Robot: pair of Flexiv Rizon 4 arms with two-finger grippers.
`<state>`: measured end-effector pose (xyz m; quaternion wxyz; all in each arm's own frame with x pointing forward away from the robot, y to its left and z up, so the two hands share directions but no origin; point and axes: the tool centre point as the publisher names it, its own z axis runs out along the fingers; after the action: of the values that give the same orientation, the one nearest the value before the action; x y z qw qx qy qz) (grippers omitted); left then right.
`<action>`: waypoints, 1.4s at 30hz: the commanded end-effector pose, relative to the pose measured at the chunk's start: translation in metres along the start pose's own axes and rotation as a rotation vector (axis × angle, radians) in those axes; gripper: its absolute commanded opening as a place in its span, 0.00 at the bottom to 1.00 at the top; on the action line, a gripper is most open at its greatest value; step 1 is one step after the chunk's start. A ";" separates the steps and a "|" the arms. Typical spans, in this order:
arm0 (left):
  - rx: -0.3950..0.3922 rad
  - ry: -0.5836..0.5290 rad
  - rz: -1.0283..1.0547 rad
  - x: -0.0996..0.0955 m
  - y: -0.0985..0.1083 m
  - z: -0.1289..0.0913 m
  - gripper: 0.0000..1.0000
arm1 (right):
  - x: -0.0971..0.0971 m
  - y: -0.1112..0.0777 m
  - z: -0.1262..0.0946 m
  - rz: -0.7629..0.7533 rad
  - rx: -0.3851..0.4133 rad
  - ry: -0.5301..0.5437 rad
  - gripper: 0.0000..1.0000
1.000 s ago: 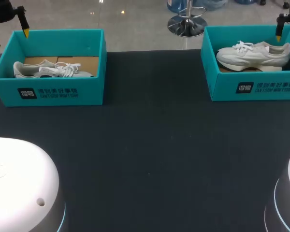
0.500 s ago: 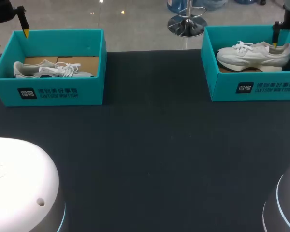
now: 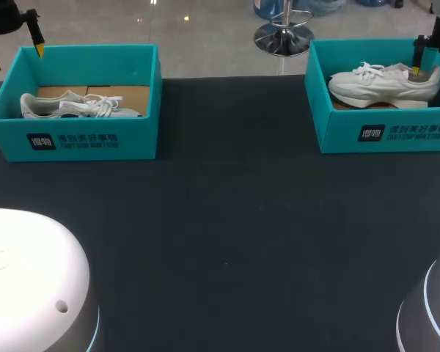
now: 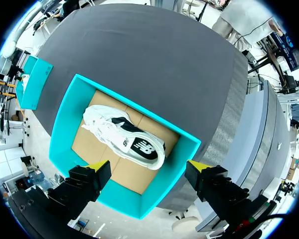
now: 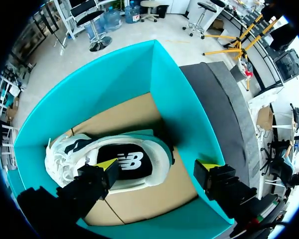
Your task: Take the shoe out of the shoebox, open the shoe tongue, remove and reinsert the insole, then place the shoe into the shoebox
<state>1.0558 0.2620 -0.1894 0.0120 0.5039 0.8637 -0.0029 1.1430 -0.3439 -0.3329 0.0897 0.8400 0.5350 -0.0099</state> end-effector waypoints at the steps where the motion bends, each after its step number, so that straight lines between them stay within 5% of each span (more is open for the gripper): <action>1: 0.000 0.002 0.001 0.000 0.000 0.000 1.00 | 0.006 0.012 0.017 0.010 0.042 -0.012 1.00; 20: 0.000 0.002 0.001 0.000 0.000 0.000 1.00 | 0.008 0.004 0.042 0.011 0.063 -0.029 1.00; 23: 0.000 0.002 0.001 0.000 0.000 0.000 1.00 | 0.007 0.001 0.043 0.014 0.066 -0.032 0.84; 24: 0.000 0.002 0.001 0.000 0.000 0.000 1.00 | 0.006 0.001 0.043 0.015 0.069 -0.033 0.64; 26: 0.000 0.002 0.001 0.000 0.000 0.000 1.00 | 0.004 0.000 0.044 0.017 0.070 -0.035 0.49; 38: 0.000 0.002 0.001 0.000 0.000 0.000 1.00 | -0.001 0.002 0.043 0.017 0.073 -0.062 0.36; 42: 0.000 0.002 0.001 0.000 0.000 0.000 1.00 | -0.003 0.001 0.041 0.035 0.090 -0.079 0.00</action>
<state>1.0558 0.2620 -0.1894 0.0121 0.5039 0.8637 -0.0029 1.1381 -0.3559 -0.3742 0.0772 0.8507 0.5169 -0.0573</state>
